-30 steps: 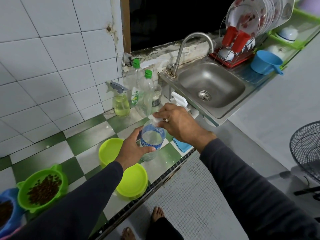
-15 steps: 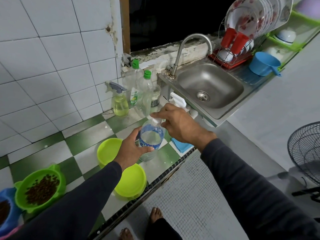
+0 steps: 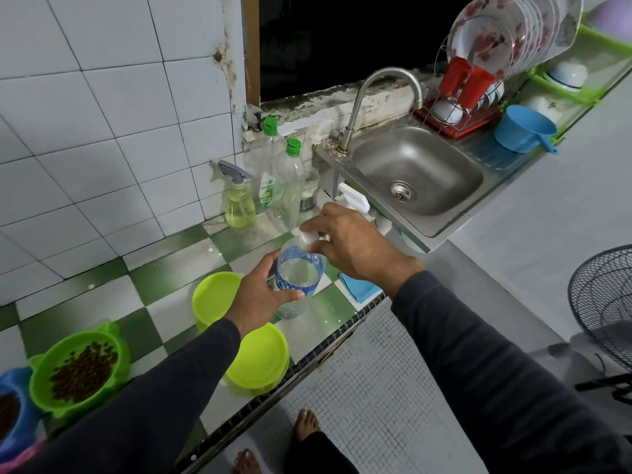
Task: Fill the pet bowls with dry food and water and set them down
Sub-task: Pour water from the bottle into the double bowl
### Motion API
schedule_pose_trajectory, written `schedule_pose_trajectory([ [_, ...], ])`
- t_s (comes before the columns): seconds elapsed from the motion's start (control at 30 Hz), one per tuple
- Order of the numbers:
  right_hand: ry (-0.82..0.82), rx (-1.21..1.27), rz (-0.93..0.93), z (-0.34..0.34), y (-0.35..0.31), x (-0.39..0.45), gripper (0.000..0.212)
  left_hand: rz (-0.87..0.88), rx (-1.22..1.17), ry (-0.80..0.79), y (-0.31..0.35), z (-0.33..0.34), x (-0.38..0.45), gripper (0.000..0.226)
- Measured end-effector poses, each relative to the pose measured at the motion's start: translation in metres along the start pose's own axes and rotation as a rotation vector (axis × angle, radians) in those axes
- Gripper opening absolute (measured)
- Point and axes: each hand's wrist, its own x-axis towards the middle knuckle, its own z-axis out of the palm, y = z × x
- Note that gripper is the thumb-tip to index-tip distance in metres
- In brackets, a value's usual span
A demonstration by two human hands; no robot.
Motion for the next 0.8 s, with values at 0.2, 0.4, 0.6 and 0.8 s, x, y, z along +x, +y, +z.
schedule_pose_trajectory([
  [0.2, -0.035, -0.072, 0.096, -0.004, -0.001, 0.001, 0.042, -0.002, -0.007, 0.000, 0.002, -0.003, 0.001, 0.077],
  [0.4, -0.067, -0.014, -0.002, 0.005, 0.004, 0.001, 0.036, -0.005, -0.021, 0.010, 0.001, 0.002, -0.001, 0.079],
  [0.6, -0.064, -0.069, 0.106, 0.004, -0.006, 0.002, 0.031, -0.008, -0.021, 0.010, 0.002, 0.003, -0.002, 0.078],
  [0.8, -0.053, -0.060, 0.023, -0.005, -0.011, 0.001, 0.047, -0.004, -0.028, 0.003, 0.003, 0.002, -0.004, 0.079],
])
